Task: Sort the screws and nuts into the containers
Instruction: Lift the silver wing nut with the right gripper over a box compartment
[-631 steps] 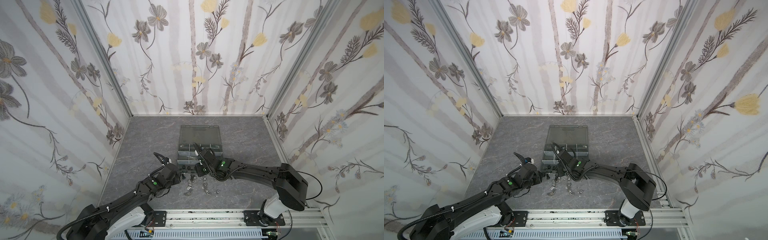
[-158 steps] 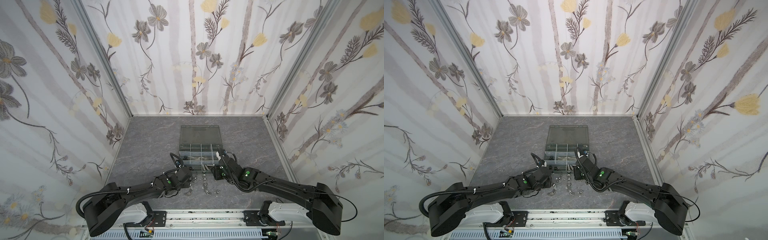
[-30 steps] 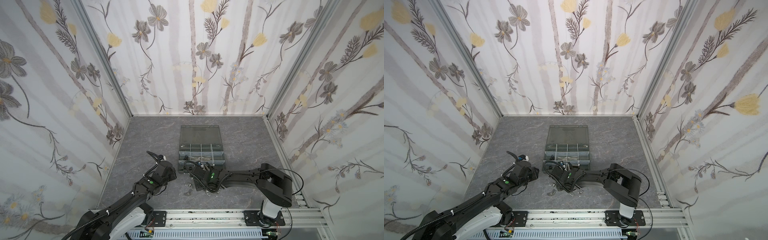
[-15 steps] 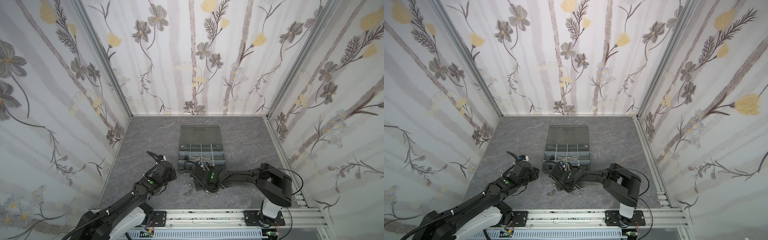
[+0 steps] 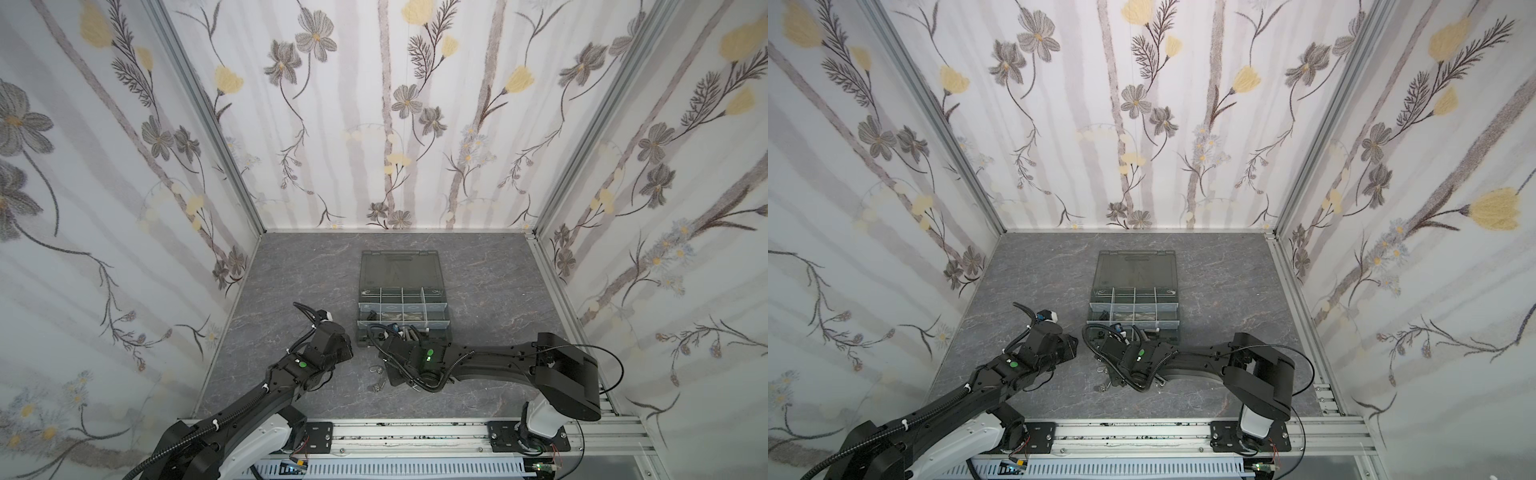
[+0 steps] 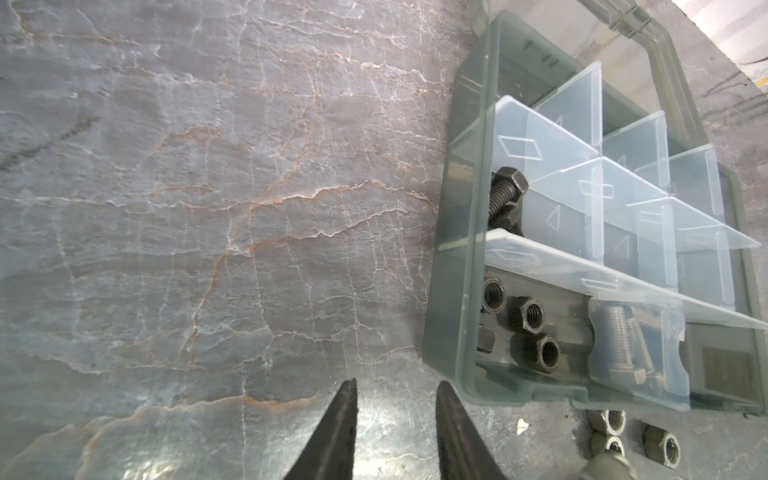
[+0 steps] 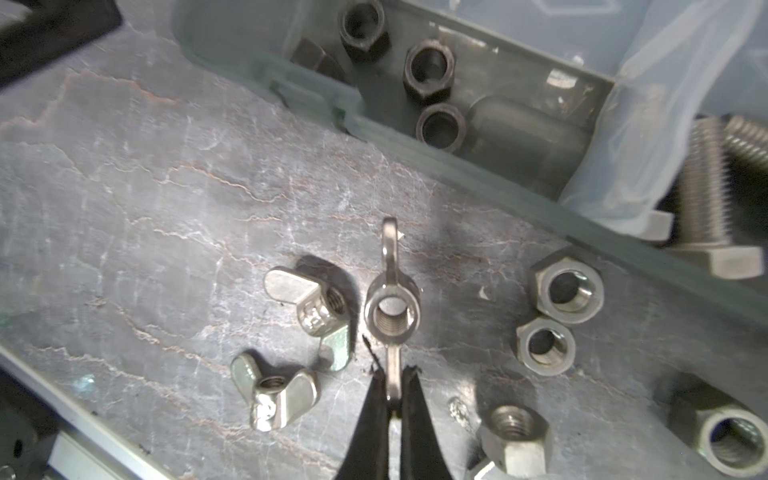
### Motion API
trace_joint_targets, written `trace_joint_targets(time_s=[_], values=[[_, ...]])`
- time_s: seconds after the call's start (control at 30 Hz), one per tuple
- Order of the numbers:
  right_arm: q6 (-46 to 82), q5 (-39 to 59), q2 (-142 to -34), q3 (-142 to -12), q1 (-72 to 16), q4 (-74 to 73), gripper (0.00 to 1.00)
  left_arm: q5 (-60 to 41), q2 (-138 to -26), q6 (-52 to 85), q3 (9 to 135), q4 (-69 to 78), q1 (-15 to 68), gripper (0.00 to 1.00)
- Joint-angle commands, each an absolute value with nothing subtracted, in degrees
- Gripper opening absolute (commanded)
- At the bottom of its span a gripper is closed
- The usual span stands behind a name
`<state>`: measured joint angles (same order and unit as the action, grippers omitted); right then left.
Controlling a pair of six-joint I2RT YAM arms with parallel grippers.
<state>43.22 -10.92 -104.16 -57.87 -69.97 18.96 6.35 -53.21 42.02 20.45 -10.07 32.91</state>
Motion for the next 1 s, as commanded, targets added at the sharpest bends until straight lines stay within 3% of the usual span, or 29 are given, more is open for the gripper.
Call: trace_joint_targets(time_s=[0.0,0.43,0.97], values=[[41.21,-13.94,-102.21,-60.27,-69.18,19.71,0.00,6.66,-53.26,42.19,20.65,-9.67,32.87,0.35],[28.29,-13.48,-106.42,-71.63,-55.78,21.36,0.00,6.46,-53.17,42.37,20.66,-9.58,32.87,0.35],[26.27,-10.72,-114.69,-75.89,-53.43,20.74,0.00,5.90,-53.17,42.71,20.63,-9.50,32.87,0.35]])
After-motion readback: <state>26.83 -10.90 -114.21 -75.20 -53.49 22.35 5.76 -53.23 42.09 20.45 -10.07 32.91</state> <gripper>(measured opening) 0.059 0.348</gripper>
